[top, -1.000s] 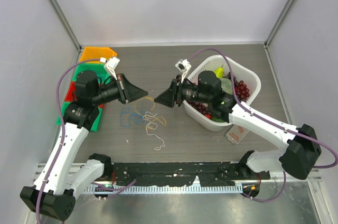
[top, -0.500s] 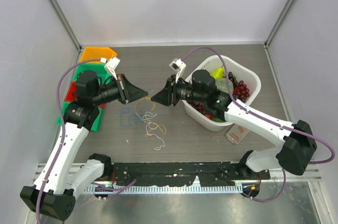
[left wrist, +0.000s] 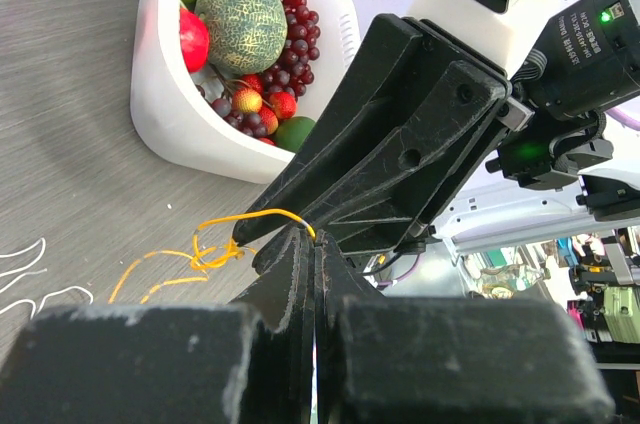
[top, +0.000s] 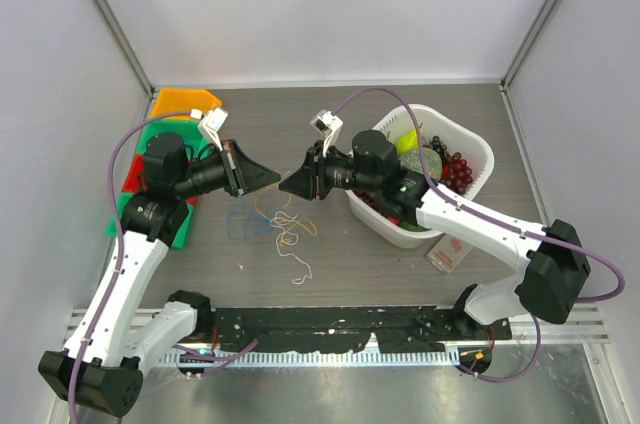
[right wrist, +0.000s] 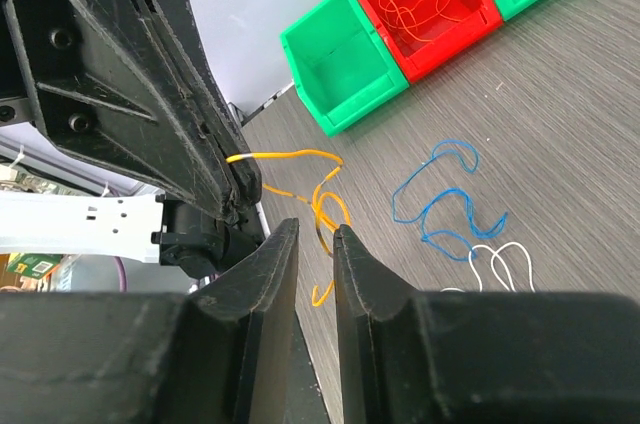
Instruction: Untangle the cables
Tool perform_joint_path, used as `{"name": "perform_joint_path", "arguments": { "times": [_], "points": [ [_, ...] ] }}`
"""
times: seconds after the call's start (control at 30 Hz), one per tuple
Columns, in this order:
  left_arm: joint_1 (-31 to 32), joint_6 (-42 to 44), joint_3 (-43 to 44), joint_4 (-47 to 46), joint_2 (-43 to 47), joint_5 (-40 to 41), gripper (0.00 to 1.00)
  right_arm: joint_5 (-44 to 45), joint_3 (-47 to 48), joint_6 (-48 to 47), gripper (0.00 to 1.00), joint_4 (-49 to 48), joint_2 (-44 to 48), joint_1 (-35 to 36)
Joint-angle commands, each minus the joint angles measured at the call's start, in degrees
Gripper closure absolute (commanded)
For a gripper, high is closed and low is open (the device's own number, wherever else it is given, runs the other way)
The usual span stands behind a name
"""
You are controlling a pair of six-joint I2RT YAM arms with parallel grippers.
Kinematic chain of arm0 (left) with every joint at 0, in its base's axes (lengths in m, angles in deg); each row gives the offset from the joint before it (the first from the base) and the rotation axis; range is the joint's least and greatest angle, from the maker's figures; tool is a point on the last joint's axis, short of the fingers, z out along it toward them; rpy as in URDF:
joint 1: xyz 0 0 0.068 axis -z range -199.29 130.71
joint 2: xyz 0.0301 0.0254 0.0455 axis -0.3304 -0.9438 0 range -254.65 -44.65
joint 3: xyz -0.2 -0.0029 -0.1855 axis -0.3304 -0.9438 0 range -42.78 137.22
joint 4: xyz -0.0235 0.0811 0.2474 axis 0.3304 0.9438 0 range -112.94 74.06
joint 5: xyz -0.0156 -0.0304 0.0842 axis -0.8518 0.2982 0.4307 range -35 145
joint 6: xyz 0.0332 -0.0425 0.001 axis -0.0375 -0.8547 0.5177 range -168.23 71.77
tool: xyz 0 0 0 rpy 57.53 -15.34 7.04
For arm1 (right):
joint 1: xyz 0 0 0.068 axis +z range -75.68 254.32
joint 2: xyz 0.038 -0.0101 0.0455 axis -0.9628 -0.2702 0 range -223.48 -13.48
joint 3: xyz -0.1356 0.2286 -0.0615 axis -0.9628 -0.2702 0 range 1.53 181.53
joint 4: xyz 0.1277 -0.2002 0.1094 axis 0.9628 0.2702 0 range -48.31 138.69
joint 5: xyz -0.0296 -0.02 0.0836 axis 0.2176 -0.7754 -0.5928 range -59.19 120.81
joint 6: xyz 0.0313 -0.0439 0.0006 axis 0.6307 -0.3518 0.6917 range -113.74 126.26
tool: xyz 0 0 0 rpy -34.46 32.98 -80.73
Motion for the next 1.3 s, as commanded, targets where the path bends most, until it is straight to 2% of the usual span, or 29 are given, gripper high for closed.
{"name": "perform_joint_path", "arguments": {
  "times": [0.0,0.43,0.63,0.8,0.9,1.27],
  "points": [
    [-0.33,-0.72,1.32,-0.8,0.42,-1.15,1.0,1.11,2.04,-1.3,0.74,-0.89,0.42,0.21],
    [-0.42,-3.36,1.06,-1.68,-0.46,-1.67,1.0,3.22,1.95,-2.71,0.74,-1.76,-0.02,2.32],
    [-0.42,-6.52,0.01,-3.97,-0.64,-2.99,1.0,9.11,2.3,-6.13,0.75,-0.62,-0.02,4.16],
    [-0.33,-8.8,-0.79,-5.2,-0.46,-3.61,1.0,18.5,1.07,-9.91,0.74,-2.38,0.25,7.76],
    [-0.33,-9.86,-1.23,-5.99,-0.28,-3.79,1.0,25.34,0.02,-10.97,0.77,-5.36,0.16,10.04],
    [-0.33,-11.71,-2.19,-7.22,0.77,-3.96,1.0,35.92,-3.76,-11.32,0.97,-12.65,2.09,11.98]
  ]
}}
